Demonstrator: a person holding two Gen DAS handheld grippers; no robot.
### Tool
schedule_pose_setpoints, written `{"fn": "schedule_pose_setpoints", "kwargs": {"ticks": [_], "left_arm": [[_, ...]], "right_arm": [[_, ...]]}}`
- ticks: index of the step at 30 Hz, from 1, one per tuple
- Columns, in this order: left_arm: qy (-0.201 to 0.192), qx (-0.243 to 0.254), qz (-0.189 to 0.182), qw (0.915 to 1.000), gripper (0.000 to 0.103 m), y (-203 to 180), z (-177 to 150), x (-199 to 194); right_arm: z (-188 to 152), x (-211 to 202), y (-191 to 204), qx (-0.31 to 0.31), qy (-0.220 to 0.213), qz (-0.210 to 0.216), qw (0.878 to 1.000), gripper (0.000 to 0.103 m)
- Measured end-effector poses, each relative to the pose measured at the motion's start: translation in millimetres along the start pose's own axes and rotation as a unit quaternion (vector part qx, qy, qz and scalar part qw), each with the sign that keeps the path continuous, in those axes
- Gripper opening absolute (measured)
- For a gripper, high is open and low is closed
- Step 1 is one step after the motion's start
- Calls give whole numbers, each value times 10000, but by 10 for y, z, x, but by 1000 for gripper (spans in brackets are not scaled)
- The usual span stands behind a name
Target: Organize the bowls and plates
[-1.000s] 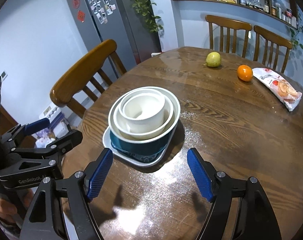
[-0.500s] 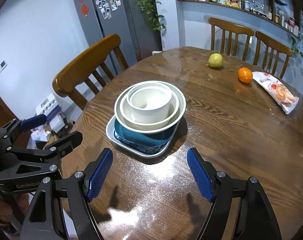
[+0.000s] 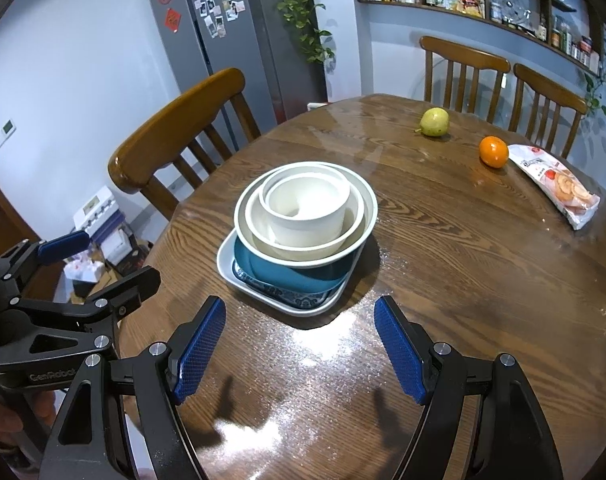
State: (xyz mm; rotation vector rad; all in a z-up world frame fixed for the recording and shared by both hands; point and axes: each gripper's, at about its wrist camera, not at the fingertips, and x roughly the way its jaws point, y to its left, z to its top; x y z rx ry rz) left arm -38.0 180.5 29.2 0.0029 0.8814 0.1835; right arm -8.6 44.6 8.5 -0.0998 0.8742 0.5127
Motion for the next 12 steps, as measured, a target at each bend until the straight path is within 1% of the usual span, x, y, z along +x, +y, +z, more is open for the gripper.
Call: {"fn": "schedule_pose_setpoints", "kwargs": {"ticks": [12], "left_arm": [[29, -26, -41, 10000, 102, -4, 35, 56]], "right_arm": [[20, 38, -9, 37, 31, -18, 10000, 77]]}}
